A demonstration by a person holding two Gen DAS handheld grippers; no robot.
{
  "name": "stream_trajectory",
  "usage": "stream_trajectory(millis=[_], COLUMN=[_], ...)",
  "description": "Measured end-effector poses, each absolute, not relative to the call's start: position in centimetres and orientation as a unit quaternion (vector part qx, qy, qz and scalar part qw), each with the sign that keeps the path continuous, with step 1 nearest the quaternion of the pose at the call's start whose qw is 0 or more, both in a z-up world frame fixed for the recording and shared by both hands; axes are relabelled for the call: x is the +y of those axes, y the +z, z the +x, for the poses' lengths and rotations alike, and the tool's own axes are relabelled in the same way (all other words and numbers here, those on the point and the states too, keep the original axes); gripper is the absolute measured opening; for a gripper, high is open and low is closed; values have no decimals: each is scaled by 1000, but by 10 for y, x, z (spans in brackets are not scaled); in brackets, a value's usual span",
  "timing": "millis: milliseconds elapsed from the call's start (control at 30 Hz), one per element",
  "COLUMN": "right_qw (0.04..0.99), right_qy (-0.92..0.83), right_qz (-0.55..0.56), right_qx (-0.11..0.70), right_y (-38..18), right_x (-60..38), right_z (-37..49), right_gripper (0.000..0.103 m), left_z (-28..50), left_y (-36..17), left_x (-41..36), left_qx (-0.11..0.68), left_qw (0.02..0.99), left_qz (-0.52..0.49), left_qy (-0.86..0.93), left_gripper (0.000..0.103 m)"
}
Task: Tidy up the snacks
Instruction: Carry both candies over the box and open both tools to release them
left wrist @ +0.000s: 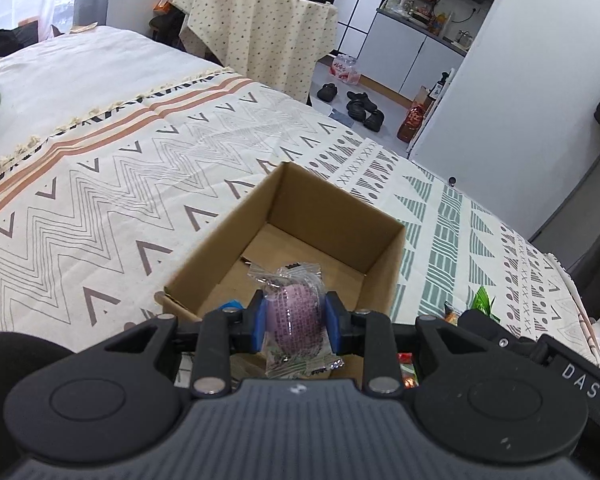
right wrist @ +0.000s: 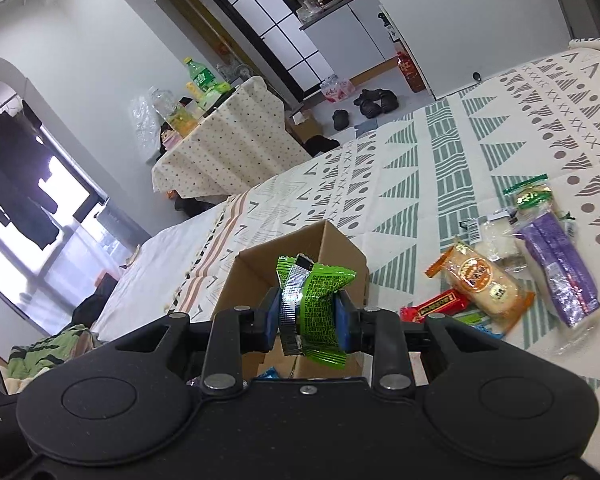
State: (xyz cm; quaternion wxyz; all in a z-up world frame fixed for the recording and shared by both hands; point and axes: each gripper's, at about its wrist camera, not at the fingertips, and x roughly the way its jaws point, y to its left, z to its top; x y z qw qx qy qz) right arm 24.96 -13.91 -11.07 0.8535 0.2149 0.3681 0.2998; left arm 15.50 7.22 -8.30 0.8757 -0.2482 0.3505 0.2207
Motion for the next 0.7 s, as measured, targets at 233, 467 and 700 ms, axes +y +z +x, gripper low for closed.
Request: stream_trajectory(millis=[233, 467, 700], right_qw=[853, 851, 853], right_qy=[298, 302, 304], right_qz=[200, 192, 185], right_qx=[379, 385, 381], right_y=[-115, -118, -114], right_x=[-122, -106, -87], right_z=[252, 257, 264], right_gripper=[28, 28, 28], left_z=[158, 169, 176], left_y=[-89, -96, -93], left_x=[96, 111, 117], left_qx=[354, 364, 378], left_qw=[871, 868, 865], left_qz=[-262, -276, -274], left_qy=[217, 193, 187], left_gripper=[29, 30, 37])
